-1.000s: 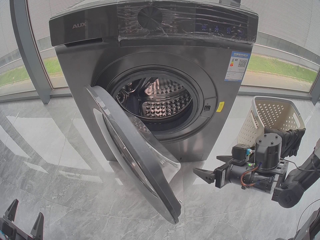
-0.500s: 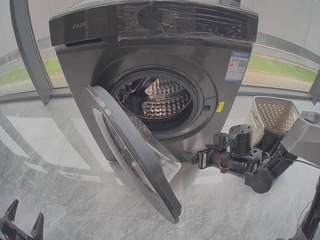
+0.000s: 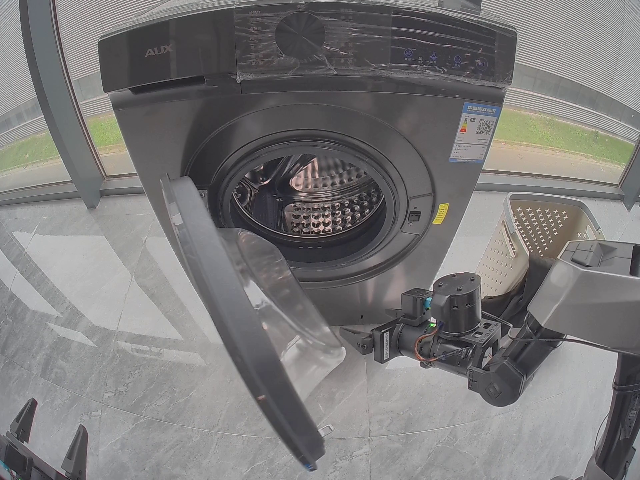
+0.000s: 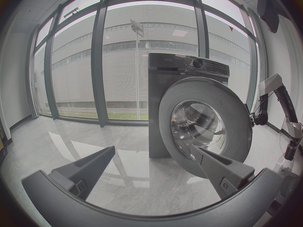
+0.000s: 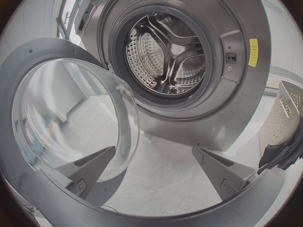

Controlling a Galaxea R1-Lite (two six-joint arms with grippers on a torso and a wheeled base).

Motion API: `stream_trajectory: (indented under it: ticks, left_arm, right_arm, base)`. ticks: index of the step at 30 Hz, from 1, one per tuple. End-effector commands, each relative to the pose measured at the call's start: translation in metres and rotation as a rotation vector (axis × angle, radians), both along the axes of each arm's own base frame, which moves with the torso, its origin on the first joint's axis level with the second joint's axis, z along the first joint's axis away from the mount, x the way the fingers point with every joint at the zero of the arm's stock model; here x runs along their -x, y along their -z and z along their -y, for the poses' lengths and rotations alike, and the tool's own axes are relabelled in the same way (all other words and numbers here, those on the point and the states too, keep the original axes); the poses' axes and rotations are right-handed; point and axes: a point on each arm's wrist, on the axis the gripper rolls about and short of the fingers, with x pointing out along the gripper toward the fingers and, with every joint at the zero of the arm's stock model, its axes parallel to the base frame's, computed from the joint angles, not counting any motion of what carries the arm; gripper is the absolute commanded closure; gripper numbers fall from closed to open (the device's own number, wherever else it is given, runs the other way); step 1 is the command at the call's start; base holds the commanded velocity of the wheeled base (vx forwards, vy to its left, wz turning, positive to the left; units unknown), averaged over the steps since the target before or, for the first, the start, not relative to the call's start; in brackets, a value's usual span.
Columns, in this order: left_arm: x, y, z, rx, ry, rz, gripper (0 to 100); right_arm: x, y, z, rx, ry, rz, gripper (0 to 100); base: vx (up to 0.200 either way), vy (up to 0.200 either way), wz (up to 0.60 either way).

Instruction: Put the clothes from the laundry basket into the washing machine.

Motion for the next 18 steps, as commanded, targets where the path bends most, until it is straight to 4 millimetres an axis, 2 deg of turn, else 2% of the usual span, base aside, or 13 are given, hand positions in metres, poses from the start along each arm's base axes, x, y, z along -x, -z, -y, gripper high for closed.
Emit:
stream_trajectory:
  ticks: [1, 8, 11, 16, 17, 18]
  left_arm:
    - [0.000, 0.005, 0.000, 0.001, 0.000, 0.000, 0]
    - [0.000, 0.005, 0.000, 0.001, 0.000, 0.000, 0]
    - [0.000, 0.005, 0.000, 0.001, 0.000, 0.000, 0]
    - [0.000, 0.005, 0.000, -0.002, 0.000, 0.002, 0]
    - [0.000, 0.005, 0.000, -0.001, 0.000, 0.002, 0]
    - [0.000, 0.005, 0.000, -0.001, 0.000, 0.004, 0]
  right_arm:
    - [0.005, 0.004, -0.001, 0.004, -0.025, -0.017, 0]
    - [0.005, 0.002, -0.009, -0.024, -0.049, 0.015, 0]
    - [-0.004, -0.007, -0.012, -0.048, -0.041, 0.051, 0]
    - [-0.016, -0.012, -0.015, -0.062, -0.030, 0.077, 0]
    - [-0.028, -0.004, -0.009, -0.045, -0.003, 0.067, 0]
    - [-0.028, -0.003, -0.010, -0.042, -0.006, 0.066, 0]
  base:
    - [0.000, 0.000, 0.00]
    - [0.000, 0.000, 0.00]
    - [0.000, 0.000, 0.00]
    - [-0.200, 0.000, 0.00]
    - [0.000, 0.000, 0.00]
    - [0.000, 0.000, 0.00]
